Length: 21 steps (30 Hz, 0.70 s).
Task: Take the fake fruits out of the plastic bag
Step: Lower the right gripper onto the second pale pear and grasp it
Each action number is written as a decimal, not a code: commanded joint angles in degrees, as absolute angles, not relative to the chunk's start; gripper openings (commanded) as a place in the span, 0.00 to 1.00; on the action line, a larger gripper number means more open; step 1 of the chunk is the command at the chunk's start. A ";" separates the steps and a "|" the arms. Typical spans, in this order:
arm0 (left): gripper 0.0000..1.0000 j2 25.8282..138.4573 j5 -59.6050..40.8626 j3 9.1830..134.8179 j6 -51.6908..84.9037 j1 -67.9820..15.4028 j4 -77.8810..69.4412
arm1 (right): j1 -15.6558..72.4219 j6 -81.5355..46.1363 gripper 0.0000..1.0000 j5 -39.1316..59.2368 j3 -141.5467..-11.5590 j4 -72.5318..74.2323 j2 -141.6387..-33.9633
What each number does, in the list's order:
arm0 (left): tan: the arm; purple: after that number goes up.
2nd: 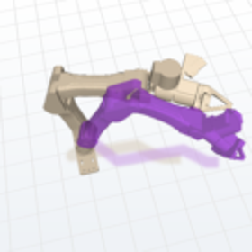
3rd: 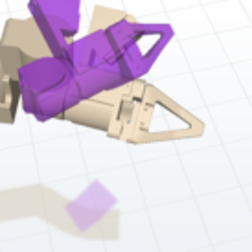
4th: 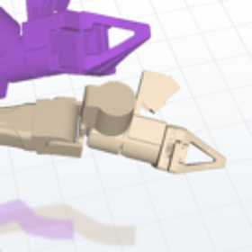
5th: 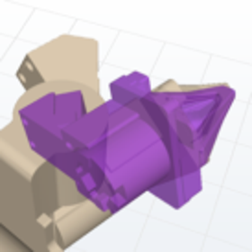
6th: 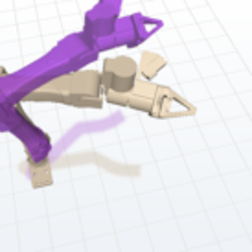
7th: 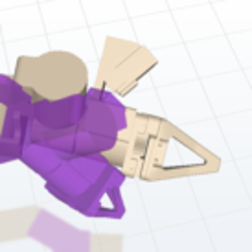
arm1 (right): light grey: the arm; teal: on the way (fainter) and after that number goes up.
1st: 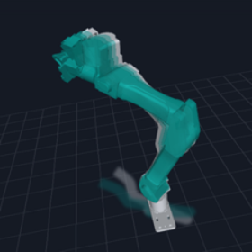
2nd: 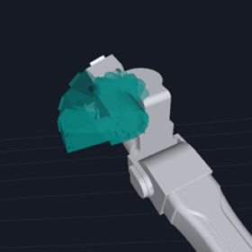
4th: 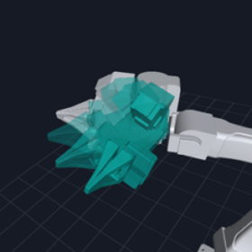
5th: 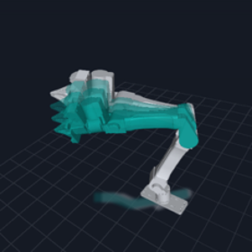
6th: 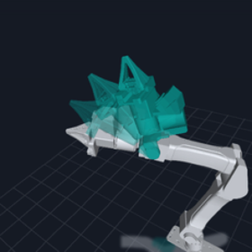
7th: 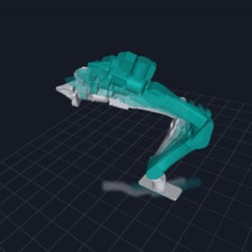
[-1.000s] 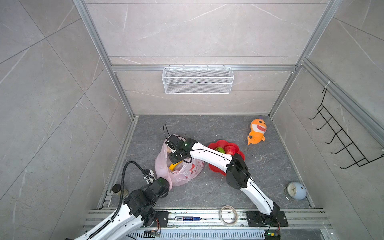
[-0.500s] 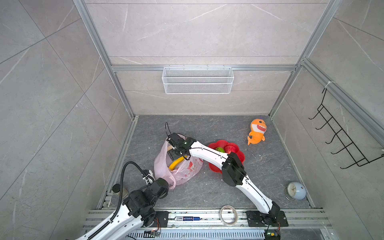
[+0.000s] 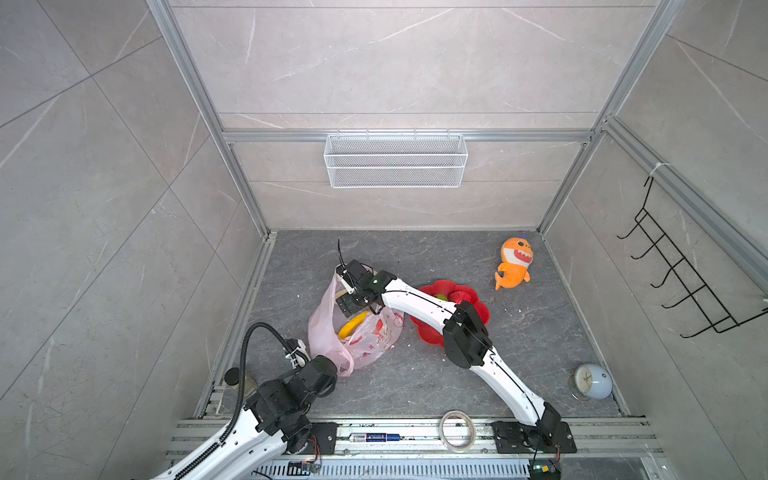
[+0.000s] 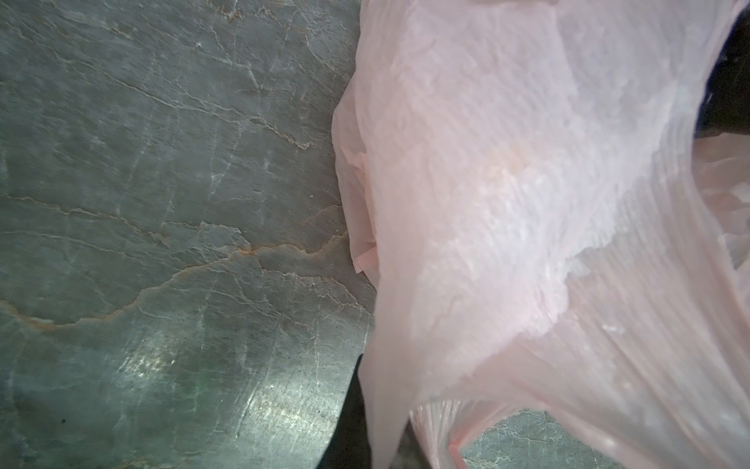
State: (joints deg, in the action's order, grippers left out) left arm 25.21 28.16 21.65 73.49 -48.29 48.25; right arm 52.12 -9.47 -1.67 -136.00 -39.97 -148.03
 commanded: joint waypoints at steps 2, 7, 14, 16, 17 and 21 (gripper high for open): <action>0.00 25.23 29.27 23.55 72.88 -48.43 49.13 | 51.43 -5.87 0.86 -0.69 -137.11 -38.17 -149.35; 0.00 25.14 28.98 23.19 72.84 -48.43 48.75 | 50.94 -3.55 0.86 0.06 -135.36 -35.38 -148.91; 0.00 25.30 28.93 23.02 72.44 -48.45 48.02 | 50.61 -0.82 0.88 0.73 -135.91 -33.17 -149.50; 0.00 25.25 28.94 23.11 72.44 -48.43 48.06 | 50.49 -0.47 0.88 0.40 -137.94 -34.71 -150.70; 0.00 25.22 28.92 23.07 72.38 -48.43 48.05 | 50.37 -0.20 0.88 0.16 -138.86 -35.36 -151.31; 0.00 25.14 28.93 23.18 72.32 -48.43 48.02 | 50.32 0.24 0.88 0.44 -139.32 -34.87 -152.05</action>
